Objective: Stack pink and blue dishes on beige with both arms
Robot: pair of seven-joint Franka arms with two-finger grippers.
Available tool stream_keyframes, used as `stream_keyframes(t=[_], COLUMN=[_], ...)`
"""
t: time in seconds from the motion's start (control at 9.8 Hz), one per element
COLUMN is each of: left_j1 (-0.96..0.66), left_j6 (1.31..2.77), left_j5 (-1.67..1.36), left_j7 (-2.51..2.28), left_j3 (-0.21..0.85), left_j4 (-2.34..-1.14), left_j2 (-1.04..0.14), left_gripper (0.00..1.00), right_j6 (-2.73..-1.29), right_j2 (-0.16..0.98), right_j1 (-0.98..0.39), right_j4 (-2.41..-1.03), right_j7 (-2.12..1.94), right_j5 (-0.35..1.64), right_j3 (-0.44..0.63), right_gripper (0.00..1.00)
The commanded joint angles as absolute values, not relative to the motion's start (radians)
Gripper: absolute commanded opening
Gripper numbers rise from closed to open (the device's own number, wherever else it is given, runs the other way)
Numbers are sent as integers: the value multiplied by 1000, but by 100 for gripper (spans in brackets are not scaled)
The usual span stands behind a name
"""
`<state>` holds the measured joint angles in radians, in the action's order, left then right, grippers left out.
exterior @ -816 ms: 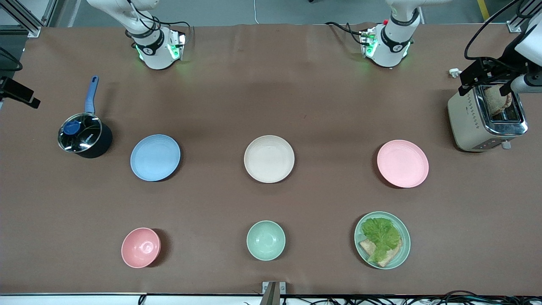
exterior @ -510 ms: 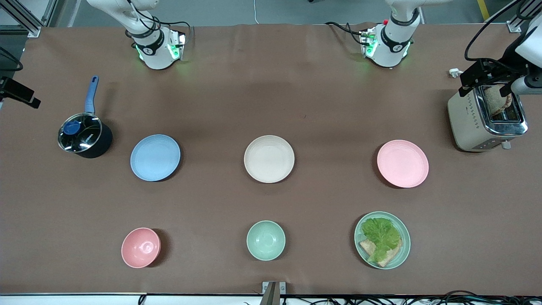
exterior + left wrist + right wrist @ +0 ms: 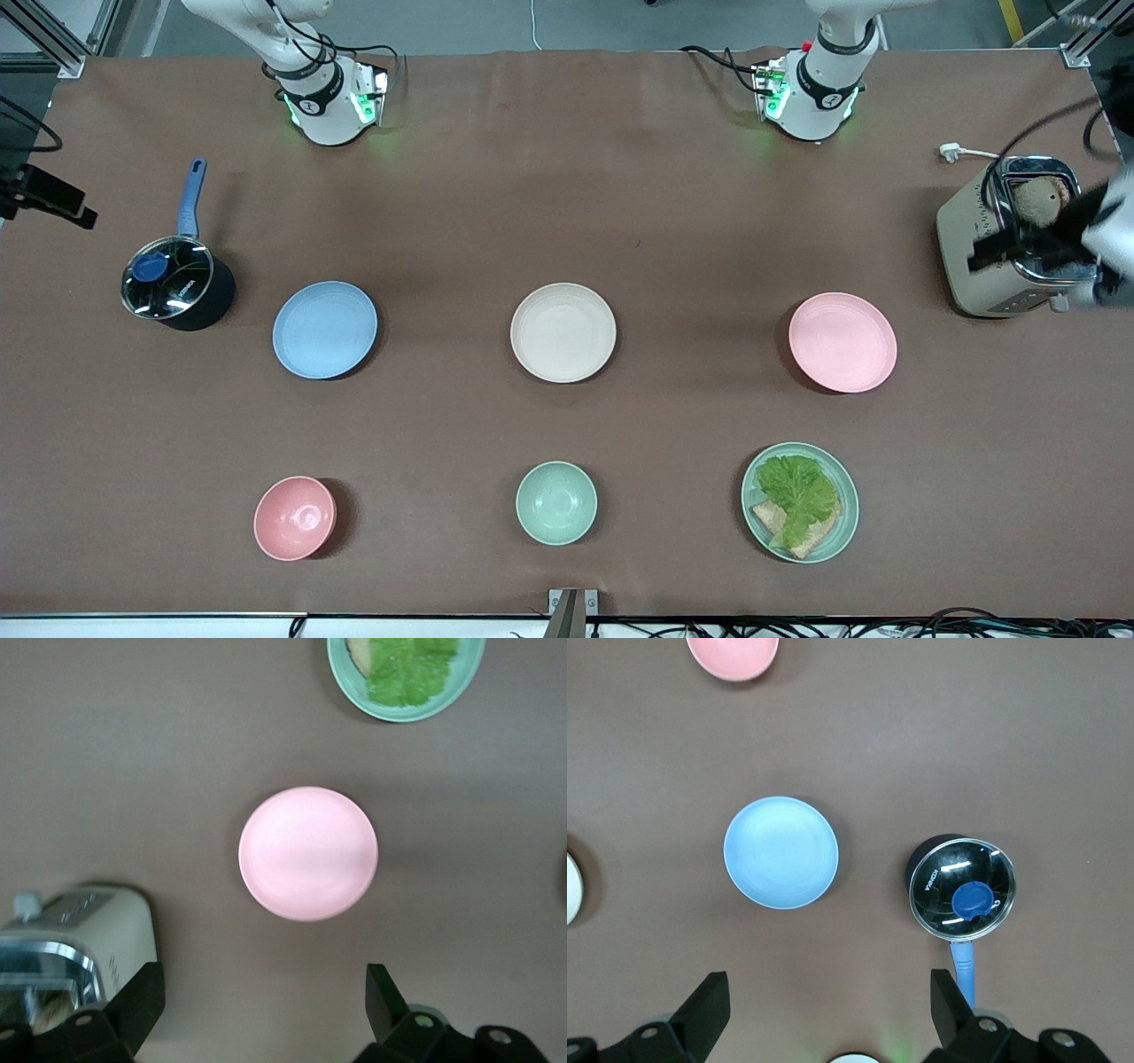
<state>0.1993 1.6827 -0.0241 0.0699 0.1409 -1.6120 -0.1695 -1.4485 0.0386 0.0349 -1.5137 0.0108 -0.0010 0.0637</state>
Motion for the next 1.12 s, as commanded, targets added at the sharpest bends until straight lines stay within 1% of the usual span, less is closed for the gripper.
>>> stream_keyframes(t=[0.0,0.1,0.2,0.31,0.41,0.51,0.71,0.82,1.02], left_j1=[283,343,362,373,377,393,402,403,403], left_j6=[1813,1860,1894,1928,1934,1954,2014,2043,2051], left_j5=[-120,-221,-263,-273,-278,-297,-307,-307,-307], left_j7=[199,298,383,426,483,570,642,685,744], left_j3=[149,149,149,149,150,150,153,155,155], left_j4=[-1725,-1739,-1736,-1740,-1740,-1740,-1747,-1765,-1767], left_j2=[-259,-326,-391,-434,-484,-526,-573,-584,-620], left_gripper=[100,100,100,100,100,100,100,94,77], right_j6=[-1605,-1731,-1869,-1993,-2067,-2110,-2208,-2250,-2340], right_j2=[74,75,75,98,159,205,290,323,382], right_j1=[41,51,54,54,55,60,69,69,68], right_j4=[-1677,-1795,-1916,-2012,-2048,-2071,-2132,-2152,-2190], right_j7=[-14,-50,-120,-171,-233,-306,-527,-602,-701], right_j5=[31,32,50,111,165,226,393,463,564], right_j3=[63,66,78,87,95,104,130,138,137], right_gripper=[100,100,100,100,100,100,100,100,100])
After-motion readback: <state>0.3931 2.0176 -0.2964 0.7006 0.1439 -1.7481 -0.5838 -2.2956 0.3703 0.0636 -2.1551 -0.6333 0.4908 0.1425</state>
